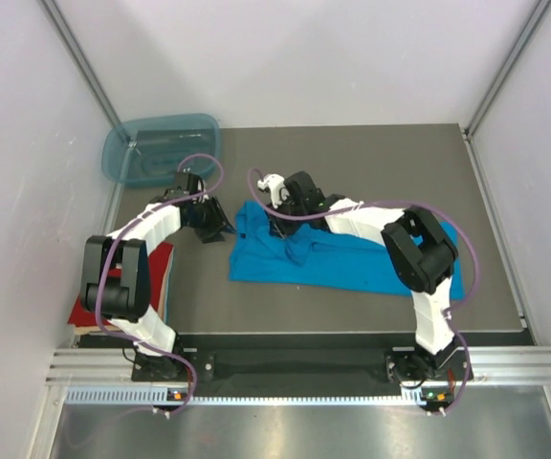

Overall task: Fold and stack the t-shirts
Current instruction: Fold the tshirt

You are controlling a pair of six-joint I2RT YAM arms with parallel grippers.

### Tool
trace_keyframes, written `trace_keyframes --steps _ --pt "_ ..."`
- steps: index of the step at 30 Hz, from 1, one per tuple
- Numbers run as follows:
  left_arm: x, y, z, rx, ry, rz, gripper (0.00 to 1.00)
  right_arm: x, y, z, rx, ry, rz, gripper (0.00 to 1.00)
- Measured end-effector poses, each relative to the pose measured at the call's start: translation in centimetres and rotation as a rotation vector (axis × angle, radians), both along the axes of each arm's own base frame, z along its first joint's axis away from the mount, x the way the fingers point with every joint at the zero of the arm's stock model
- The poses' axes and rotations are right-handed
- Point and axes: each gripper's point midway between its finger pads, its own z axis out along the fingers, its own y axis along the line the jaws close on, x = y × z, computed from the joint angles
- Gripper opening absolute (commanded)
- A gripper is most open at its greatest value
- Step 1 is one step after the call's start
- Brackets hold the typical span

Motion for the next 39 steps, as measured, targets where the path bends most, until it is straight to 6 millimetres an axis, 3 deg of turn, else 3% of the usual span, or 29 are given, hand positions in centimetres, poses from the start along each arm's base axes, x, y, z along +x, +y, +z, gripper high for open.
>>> trace_keyframes --steps 7,12,15,18,22,24,27,33,39 --pt "-1.1 0.1 -1.2 0.004 0.03 0.0 0.47 -3.8 3.1 2.4 0.013 -0.037 0.058 0.31" --pt "-1.8 -0.3 -0.4 -0.03 0.002 -0.004 0.48 -7.6 4.8 1.9 0.007 0.007 0.086 0.34" --pt "-2.5 -0.9 0.7 -0.068 -0.028 -0.016 0.5 -9.9 4.5 1.8 -0.006 0.045 0.066 0.41" --pt "-2.6 -1.7 1.8 -0.1 -0.061 -0.034 0.5 -10.9 3.1 3.6 0.005 0.071 -0.035 0.48" --pt "-3.1 -3.5 2.1 -0.126 -0.075 -0.076 0.5 -9.1 0.4 7.6 0.061 0.107 -0.313 0.49" --pt "-3.9 -4.7 1.7 -0.138 -0.062 -0.097 0.5 -8.2 -1.5 8.3 0.081 0.16 -0.486 0.48" --pt "-5.0 -6.2 1.3 -0.149 -0.036 -0.118 0.5 -7.4 -4.3 7.5 0.086 0.265 -0.712 0.48" --pt "-4.9 -8.3 1.1 -0.181 -0.026 -0.1 0.49 -8.3 -9.0 2.8 0.024 0.416 -1.018 0.46" --pt "-4.5 -8.8 -0.6 -0.171 0.013 -0.056 0.47 -8.6 -10.0 0.7 0.034 0.488 -1.131 0.4"
